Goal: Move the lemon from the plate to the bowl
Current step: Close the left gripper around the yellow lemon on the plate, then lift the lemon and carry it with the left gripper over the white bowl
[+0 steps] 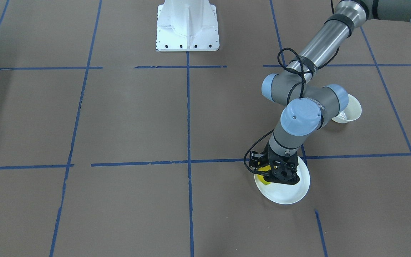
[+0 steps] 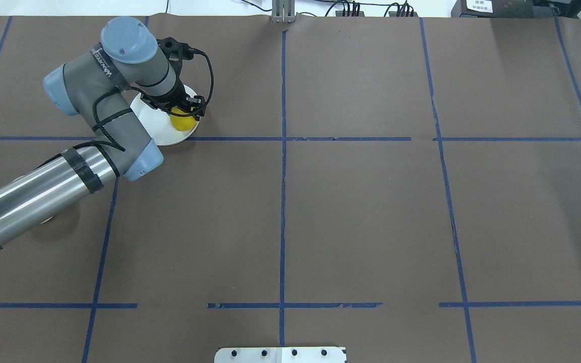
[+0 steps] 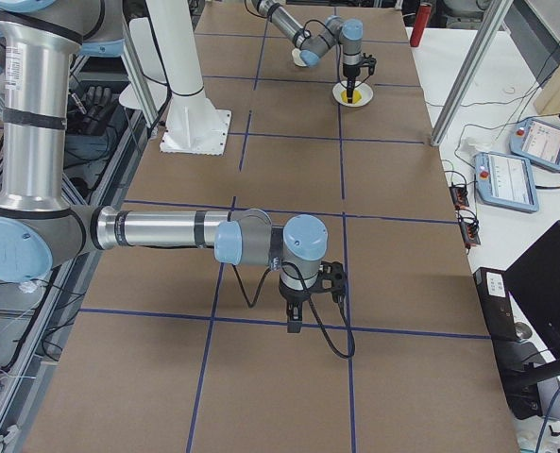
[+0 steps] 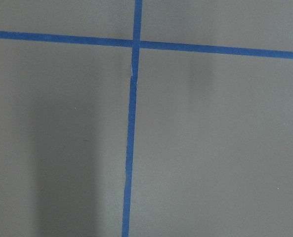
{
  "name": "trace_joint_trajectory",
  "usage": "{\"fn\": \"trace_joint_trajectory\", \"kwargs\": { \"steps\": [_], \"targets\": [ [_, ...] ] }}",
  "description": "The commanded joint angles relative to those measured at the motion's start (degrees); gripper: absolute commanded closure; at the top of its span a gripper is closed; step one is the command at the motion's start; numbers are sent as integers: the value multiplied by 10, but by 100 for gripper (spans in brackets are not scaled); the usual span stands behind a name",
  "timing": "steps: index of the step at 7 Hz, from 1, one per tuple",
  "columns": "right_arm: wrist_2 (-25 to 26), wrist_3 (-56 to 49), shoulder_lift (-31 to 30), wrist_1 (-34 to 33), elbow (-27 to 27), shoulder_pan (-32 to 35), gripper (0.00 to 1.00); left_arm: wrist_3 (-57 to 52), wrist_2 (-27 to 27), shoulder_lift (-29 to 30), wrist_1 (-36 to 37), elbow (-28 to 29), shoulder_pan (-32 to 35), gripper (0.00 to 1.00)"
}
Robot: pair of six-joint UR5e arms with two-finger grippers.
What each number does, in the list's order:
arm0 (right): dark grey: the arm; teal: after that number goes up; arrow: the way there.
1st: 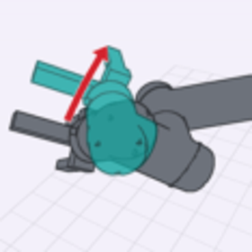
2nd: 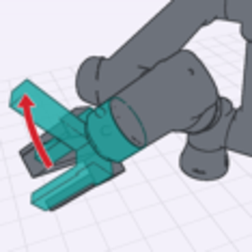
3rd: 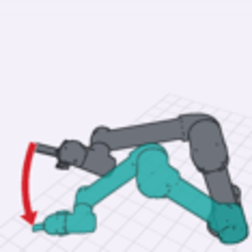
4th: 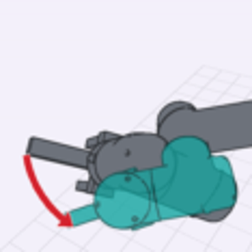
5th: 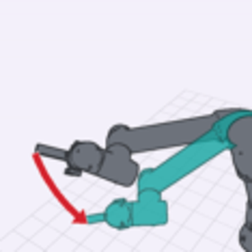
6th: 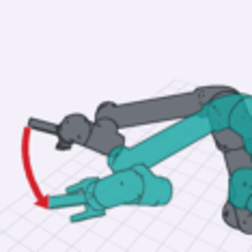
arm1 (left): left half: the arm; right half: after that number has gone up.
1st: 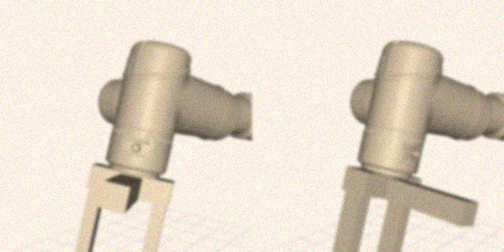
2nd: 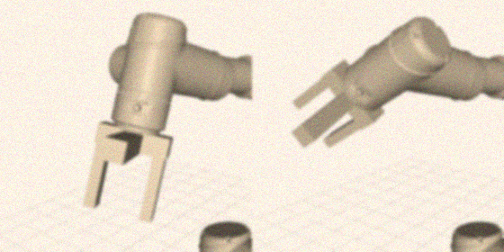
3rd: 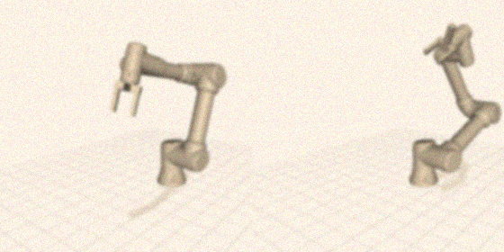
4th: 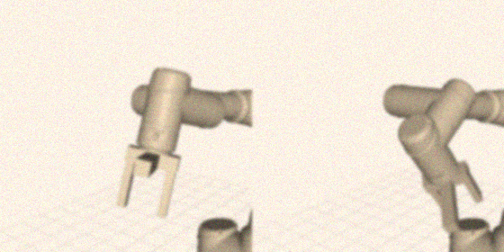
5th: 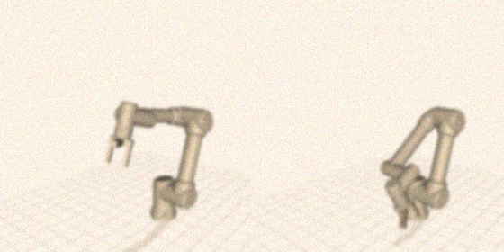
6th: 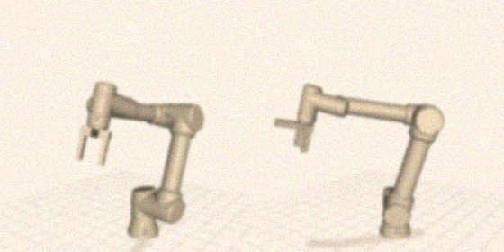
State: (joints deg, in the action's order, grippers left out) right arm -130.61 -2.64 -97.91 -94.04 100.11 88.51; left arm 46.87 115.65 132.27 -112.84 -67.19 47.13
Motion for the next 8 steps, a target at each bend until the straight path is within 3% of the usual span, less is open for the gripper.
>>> {"fn": "trace_joint_trajectory", "kwargs": {
  "steps": [1,4,6,8],
  "targets": [
    [0,0,0,0,0,0,0,-2,53,-4,10,-12,34,87],
    [0,0,0,0,0,0,0,-4,77,-61,153,-110,116,85],
    [0,0,0,0,0,0,0,-46,85,-170,154,-221,139,85],
    [0,0,0,0,0,0,0,-77,83,-270,118,-289,142,86]
  ]
}}
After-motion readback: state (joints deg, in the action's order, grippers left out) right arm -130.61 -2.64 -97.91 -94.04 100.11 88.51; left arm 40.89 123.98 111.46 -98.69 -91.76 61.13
